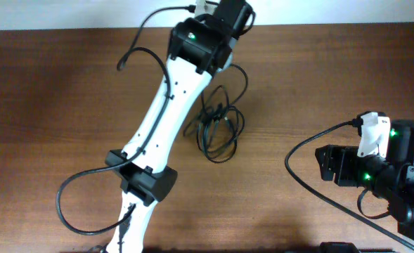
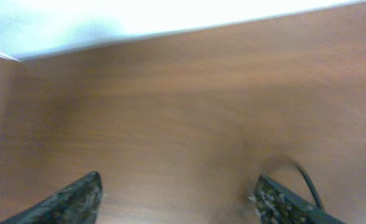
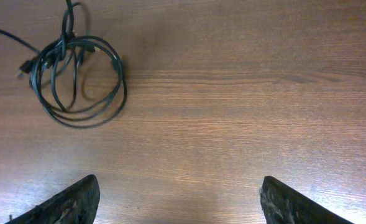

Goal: Untangle cables

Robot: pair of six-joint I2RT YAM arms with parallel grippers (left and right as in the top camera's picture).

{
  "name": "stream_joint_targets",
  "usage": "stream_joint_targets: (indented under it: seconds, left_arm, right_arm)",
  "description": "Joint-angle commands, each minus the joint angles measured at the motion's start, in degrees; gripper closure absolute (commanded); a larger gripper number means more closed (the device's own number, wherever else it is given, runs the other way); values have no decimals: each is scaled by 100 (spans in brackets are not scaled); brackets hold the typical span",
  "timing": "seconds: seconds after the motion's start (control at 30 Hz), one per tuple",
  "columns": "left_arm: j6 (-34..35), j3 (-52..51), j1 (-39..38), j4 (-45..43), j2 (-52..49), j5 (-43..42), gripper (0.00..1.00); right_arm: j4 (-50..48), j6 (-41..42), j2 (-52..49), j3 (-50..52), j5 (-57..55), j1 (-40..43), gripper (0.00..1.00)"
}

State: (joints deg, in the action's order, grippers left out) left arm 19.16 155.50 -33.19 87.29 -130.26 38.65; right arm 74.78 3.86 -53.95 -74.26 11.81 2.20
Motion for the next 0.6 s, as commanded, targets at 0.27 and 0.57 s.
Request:
stream_joint_targets:
  seconds: [0.27, 0.57]
  left_arm:
    - [-15, 33, -299, -66, -13, 168, 1]
    - [-61, 9, -13, -17, -20, -2994, 1]
  right_arm:
    - [-15, -46, 39, -92, -28, -31, 18]
    - [13, -46, 39, -92, 17, -33, 18]
